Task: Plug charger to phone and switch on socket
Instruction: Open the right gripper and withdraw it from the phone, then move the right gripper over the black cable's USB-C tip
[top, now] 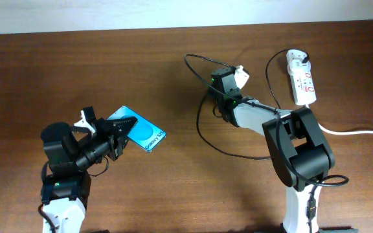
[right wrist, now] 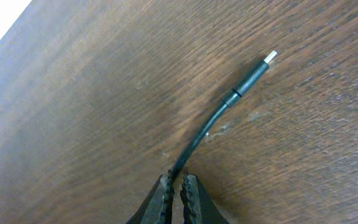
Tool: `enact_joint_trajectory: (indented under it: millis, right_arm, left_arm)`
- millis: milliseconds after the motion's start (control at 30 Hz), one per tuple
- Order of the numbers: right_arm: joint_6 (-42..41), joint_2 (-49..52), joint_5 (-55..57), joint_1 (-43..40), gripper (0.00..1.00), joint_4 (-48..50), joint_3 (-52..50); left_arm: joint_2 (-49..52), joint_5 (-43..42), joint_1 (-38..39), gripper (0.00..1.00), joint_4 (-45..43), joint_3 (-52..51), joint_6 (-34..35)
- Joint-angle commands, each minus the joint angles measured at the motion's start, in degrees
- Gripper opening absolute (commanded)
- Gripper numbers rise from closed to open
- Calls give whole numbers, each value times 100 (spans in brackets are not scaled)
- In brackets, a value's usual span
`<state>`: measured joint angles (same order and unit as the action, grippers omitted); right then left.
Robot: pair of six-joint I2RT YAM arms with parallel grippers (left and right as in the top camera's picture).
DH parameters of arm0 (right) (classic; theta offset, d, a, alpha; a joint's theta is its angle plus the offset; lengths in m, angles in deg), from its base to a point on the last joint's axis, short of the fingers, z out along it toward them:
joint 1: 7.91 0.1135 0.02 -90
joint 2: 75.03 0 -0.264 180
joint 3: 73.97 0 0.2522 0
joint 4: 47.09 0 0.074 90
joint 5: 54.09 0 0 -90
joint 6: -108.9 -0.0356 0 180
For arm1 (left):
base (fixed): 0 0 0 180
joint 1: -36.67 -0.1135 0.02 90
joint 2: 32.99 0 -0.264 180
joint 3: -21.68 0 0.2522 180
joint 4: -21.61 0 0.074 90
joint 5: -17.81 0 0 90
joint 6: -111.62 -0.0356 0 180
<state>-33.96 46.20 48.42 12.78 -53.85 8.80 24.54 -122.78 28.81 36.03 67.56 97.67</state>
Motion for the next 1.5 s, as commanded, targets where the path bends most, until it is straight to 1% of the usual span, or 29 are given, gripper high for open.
enact_joint_trajectory:
  millis: [0, 133, 167, 200, 233, 267, 300, 367, 433, 600, 700, 733, 800, 833, 867, 900, 933, 967, 1067, 1133, 1167, 1200, 1267, 1300, 1400, 1467]
  right_arm:
    - [466, -396, -28, -20, 8, -219, 35]
    - [483, -793, -26, -20, 7, -772, 35]
    - [706, -918, -31, -20, 9, -800, 35]
    - [702, -977, -35, -20, 37, -839, 35]
    - [697, -975, -50, -20, 50, -831, 35]
    - [691, -925, 42, -20, 67, -804, 35]
    - [588, -857, 127, -20, 74, -761, 35]
    - [264, -682, 317, -26, 74, -625, 35]
    - [-26, -570, 400, -68, 78, -553, 35]
    - [-153, -337, 442, -94, 80, -15, 44]
    - [-363, -162, 470, -94, 87, -13, 46]
    - [-365, -98, 472, -87, 93, 7, 46]
    - [-402, 37, 487, -87, 94, 66, 50]
    - [-494, 131, 479, -87, 94, 68, 68]
    - [-487, 302, 358, -83, 92, 96, 129]
    - [-483, 372, 273, -83, 87, 96, 166]
    - [-348, 439, 144, -83, 76, 96, 212]
    - [-13, 492, 11, -83, 63, 94, 258]
    - [621, 498, 20, -83, 46, 20, 258]
    - [638, 498, 195, -87, 31, -232, 258]
    - [697, 498, 256, -90, 26, -317, 258]
    - [931, 496, 254, -90, 20, -328, 258]
    - [1272, 444, 254, -90, 13, -481, 326]
    - [1493, 391, 256, -90, 9, -710, 450]
    - [1993, 313, 256, -90, 8, -1467, 1038]
    - [2385, 313, 251, -87, 4, -2590, 1696]
  left_arm:
    - [-22, -83, -20, 0, -55, 63, -111]
    - [-22, -85, -20, 0, -55, 63, -111]
    - [-22, -85, -20, 0, -52, 63, -114]
    - [-22, -85, -20, 0, -55, 66, -114]
    - [-22, -85, -20, 0, -55, 63, -114]
    - [-22, -83, -20, 0, -52, 63, -114]
    - [-22, -81, -20, 0, -55, 63, -114]
    - [-22, -81, -20, 0, -52, 63, -114]
    - [-22, -83, -20, 0, -52, 63, -114]
    - [-22, -81, -20, 0, -52, 63, -114]
    - [-22, -79, -20, 0, -52, 63, -114]
    - [-22, -74, -20, 0, -52, 63, -114]
    - [-22, -66, -20, 0, -52, 63, -114]
    - [-22, -66, -20, 0, -52, 63, -114]
    - [-22, -66, -20, 0, -52, 63, -114]
    - [-22, -66, -20, 0, -52, 63, -114]
    - [-22, -66, -20, 0, -52, 63, -114]
    - [-22, -66, -20, 0, -52, 63, -114]
    - [-22, -66, -20, 0, -52, 63, -114]
    - [-22, -68, -20, 0, -52, 63, -114]
    - [-22, -74, -20, 0, -52, 63, -114]
    - [-22, -85, -20, 0, -52, 63, -114]
    - [-22, -85, -20, 0, -52, 63, -114]
    - [-22, -85, -20, 0, -52, 63, -114]
    - [-22, -87, -20, 0, -52, 63, -114]
    - [-22, -109, -20, 0, -52, 63, -114]
